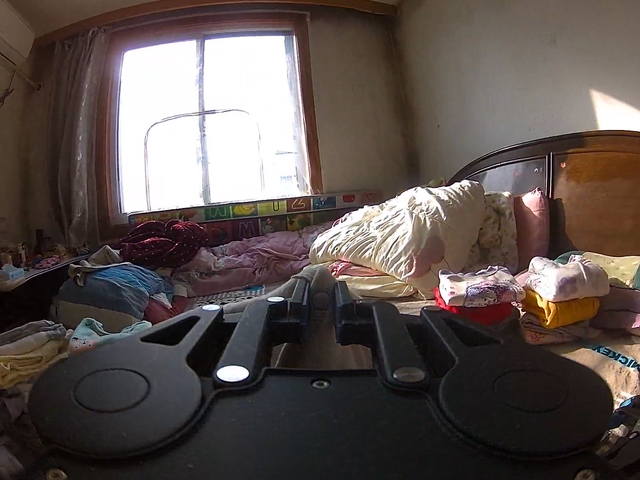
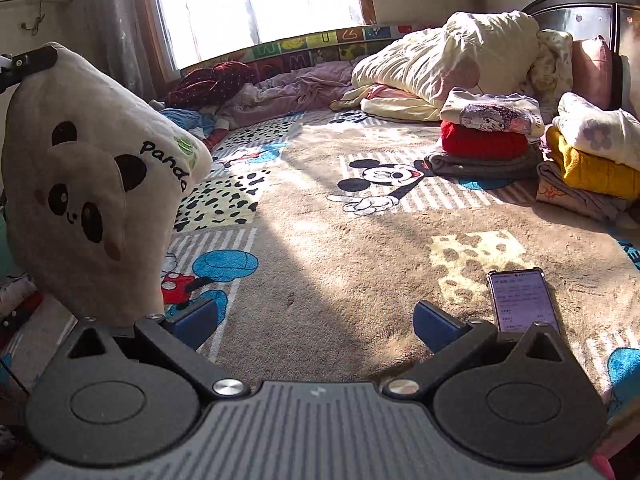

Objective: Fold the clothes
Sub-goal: 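Carry the white sweatshirt with the left gripper onto the rug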

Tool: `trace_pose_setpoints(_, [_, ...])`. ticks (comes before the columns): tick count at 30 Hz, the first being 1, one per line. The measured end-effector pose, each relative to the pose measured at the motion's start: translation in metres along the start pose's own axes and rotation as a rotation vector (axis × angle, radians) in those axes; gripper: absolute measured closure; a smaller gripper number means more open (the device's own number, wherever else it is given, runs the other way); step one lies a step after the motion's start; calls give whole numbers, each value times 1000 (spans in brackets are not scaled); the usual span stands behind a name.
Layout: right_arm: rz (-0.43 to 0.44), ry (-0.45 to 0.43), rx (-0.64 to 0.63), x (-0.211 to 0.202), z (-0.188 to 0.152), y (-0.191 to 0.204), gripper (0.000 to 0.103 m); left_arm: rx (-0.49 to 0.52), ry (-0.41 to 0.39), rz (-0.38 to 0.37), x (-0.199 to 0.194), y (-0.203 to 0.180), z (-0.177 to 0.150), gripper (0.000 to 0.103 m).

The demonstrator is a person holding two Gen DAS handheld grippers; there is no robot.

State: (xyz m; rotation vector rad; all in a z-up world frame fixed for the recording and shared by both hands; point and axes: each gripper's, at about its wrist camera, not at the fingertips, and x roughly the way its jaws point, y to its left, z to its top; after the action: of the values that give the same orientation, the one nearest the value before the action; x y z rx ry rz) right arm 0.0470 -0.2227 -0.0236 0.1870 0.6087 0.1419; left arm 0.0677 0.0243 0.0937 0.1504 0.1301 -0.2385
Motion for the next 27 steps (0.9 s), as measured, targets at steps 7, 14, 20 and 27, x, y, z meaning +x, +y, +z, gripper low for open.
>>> trace_pose_setpoints(7, [-41, 26, 3, 3, -8, -14, 0, 1, 441, -98, 40, -22, -95, 89])
trace_pose_setpoints(14, [-36, 47, -32, 10, -14, -7, 0, -141, 445, -54, 28, -8, -110, 73])
trace_pose_setpoints(20, [-28, 70, -52, 19, -16, 4, 0, -261, 423, -33, 21, 15, -109, 59])
trace_pose_setpoints(27, [59, 65, -18, 28, -9, 2, 0, -544, 433, -22, 31, 59, -131, 59])
